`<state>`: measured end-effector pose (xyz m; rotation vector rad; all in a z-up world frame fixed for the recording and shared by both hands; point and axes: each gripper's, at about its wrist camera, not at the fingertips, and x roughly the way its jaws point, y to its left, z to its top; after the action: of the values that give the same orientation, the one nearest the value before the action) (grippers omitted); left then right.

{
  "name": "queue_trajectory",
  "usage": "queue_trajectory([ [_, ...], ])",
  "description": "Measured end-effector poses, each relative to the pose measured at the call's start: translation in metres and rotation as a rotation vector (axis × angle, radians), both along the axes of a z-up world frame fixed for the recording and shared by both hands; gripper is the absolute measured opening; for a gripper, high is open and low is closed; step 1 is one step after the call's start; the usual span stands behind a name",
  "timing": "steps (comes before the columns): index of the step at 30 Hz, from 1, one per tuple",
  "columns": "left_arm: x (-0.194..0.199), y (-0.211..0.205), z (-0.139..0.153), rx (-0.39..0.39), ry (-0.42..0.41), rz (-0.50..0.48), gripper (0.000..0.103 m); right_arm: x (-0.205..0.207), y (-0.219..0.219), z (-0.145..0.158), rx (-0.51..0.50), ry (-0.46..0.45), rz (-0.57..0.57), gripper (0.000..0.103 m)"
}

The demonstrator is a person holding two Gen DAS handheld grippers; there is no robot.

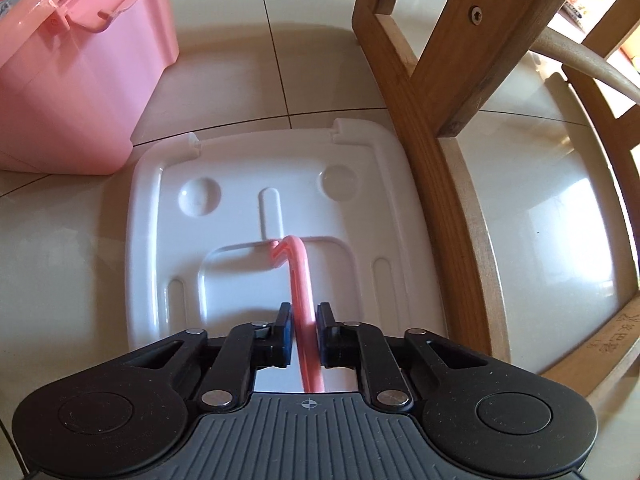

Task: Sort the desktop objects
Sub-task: 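Move the right tool to the lid's red handle and close it, then lift the white lid by its handle with the right tool toward the bin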

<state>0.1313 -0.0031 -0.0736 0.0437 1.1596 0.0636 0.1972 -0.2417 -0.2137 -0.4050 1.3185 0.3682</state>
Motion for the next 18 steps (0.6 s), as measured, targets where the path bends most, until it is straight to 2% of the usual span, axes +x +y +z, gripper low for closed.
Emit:
queue_trajectory([
  [3,0.0,-0.001,-0.001,0.006,0.004,-0.005,0.093,-0.002,0.002,0.001,-0.001,0.013,0.011,0.009],
  [8,0.002,0.006,0.0,-0.036,0.023,0.035,0.093,-0.009,0.009,0.01,0.001,0.032,0.069,0.006],
  [12,0.003,0.011,0.003,-0.024,0.022,0.057,0.093,-0.014,0.009,0.028,-0.001,0.022,0.115,0.006],
  [18,-0.003,0.016,0.014,-0.052,0.022,0.082,0.093,-0.025,0.006,0.062,-0.01,0.013,0.185,0.006],
])
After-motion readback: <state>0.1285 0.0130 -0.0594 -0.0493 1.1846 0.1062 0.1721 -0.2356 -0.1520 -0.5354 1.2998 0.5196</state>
